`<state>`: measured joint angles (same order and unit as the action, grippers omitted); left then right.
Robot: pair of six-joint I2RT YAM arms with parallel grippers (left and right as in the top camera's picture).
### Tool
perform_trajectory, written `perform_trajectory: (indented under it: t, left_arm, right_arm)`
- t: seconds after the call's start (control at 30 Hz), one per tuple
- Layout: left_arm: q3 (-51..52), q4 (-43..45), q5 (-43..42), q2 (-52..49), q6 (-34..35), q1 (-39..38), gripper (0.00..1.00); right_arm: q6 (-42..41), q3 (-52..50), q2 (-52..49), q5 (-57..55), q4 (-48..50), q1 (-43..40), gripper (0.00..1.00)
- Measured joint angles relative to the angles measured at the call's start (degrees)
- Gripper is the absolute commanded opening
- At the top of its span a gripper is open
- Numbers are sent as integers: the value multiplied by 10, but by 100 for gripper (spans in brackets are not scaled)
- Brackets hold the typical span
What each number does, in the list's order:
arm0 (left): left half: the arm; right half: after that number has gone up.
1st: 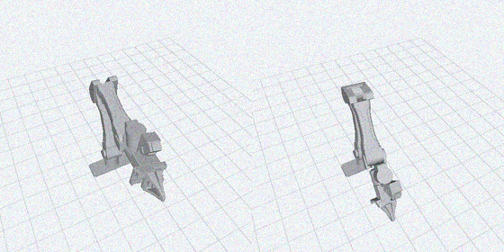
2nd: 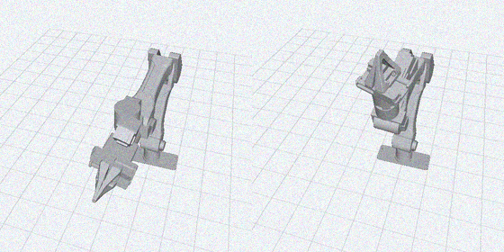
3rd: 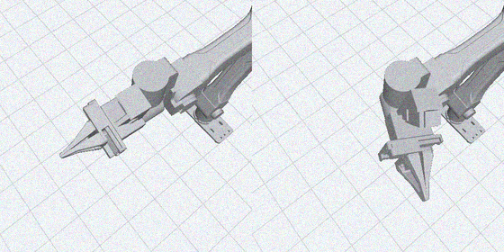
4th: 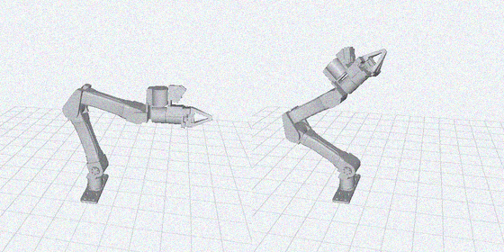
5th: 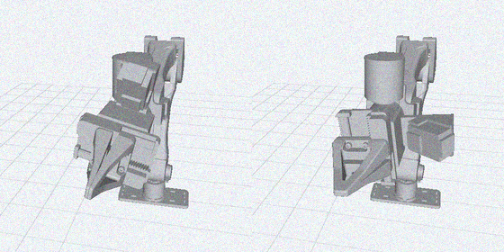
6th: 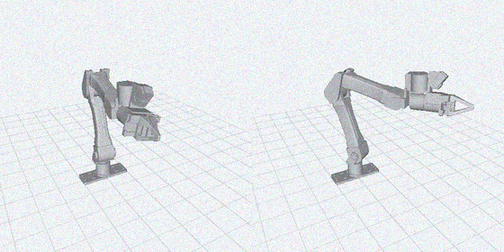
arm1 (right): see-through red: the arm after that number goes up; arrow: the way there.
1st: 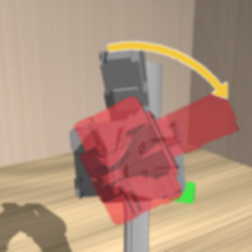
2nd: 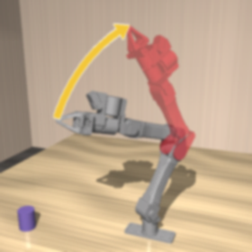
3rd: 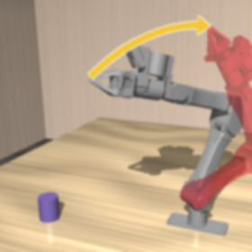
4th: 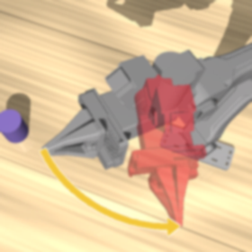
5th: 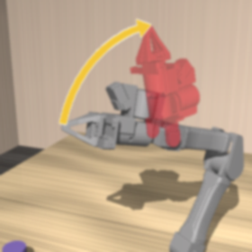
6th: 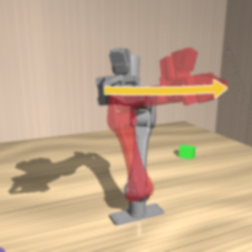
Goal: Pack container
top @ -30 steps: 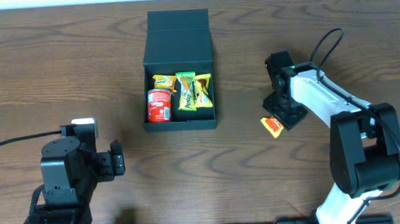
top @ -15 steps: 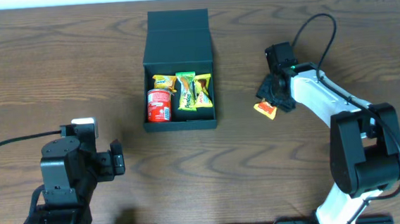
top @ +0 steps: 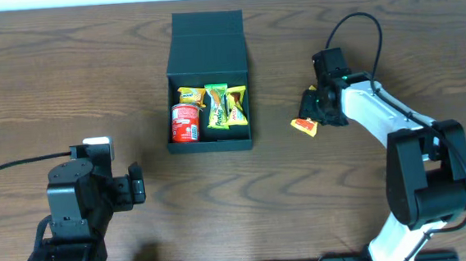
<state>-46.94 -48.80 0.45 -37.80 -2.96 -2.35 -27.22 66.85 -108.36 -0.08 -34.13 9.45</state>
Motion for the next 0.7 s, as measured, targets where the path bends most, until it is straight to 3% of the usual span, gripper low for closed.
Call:
perform_trajectory:
  t: [0.4,0.7]
  left_arm:
    - [0,0,0,0,0,0,96]
    - [0,0,0,0,0,0,96]
  right_arm:
    - [-68,0,0,-45,6,-20,54]
    - [-92,0,0,-51,26,-20,45]
